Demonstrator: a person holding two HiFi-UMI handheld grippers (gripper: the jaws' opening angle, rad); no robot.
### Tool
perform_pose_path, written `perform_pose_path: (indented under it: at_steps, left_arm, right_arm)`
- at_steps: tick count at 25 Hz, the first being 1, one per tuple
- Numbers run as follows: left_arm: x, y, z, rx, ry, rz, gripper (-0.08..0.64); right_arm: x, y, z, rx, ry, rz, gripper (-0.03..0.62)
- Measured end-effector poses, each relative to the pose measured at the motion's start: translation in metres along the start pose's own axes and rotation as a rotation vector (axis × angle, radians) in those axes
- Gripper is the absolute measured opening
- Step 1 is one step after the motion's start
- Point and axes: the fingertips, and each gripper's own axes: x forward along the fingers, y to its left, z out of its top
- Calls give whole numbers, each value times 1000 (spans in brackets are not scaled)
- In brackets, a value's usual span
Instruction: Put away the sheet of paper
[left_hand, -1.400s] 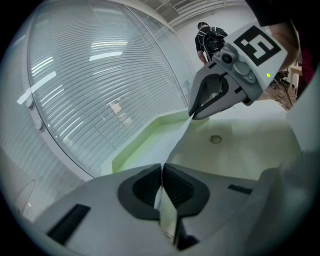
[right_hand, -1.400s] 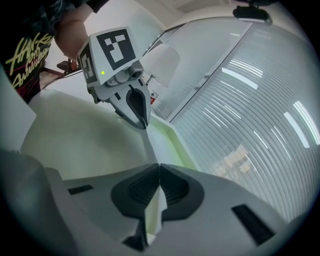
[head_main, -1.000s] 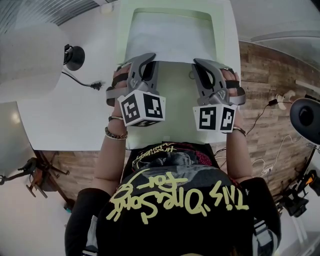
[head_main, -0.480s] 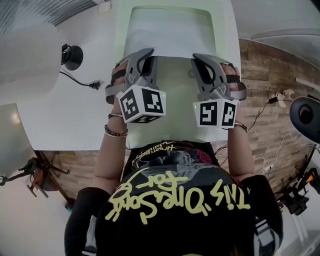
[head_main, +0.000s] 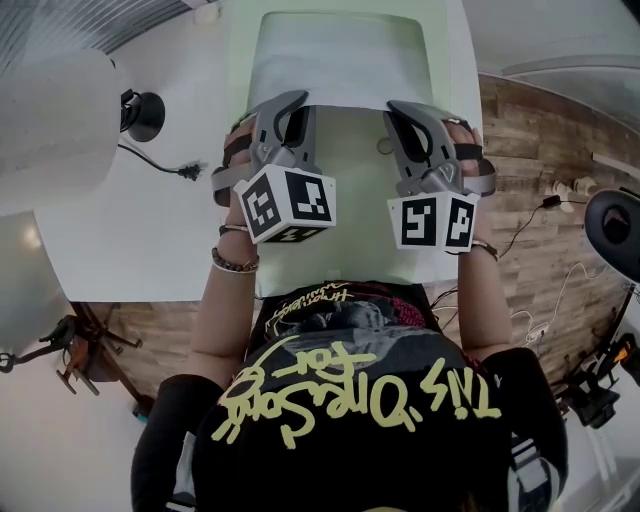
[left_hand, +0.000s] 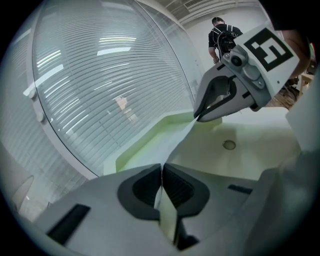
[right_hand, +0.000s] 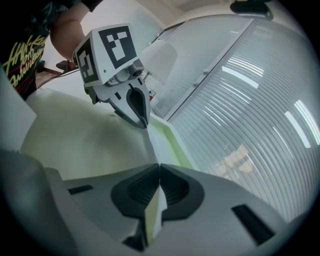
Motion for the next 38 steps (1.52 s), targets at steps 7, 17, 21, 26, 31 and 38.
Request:
perform_pose_path:
  at_steps: [7, 17, 21, 26, 31, 38]
  left_arm:
    - [1, 1, 1, -12, 2, 6, 11]
    - [4, 5, 2, -34, 8, 15, 10]
    - [4, 6, 3, -33, 10, 21, 11]
    - [7, 9, 7, -40, 6, 24, 11]
    - [9, 10, 7, -44, 9, 23, 11]
    - [11, 12, 7, -48, 11, 26, 11]
  right_arm:
    - [2, -4, 1, -3, 1, -7, 9]
    - [5, -8, 1, -9, 4, -11, 9]
    - [6, -10, 1, -12, 5, -12, 9]
    - [7, -13, 0, -13, 10, -12, 9]
    - [10, -14, -1, -15, 10, -10, 9]
    - [13, -17, -1, -12, 11, -11, 9]
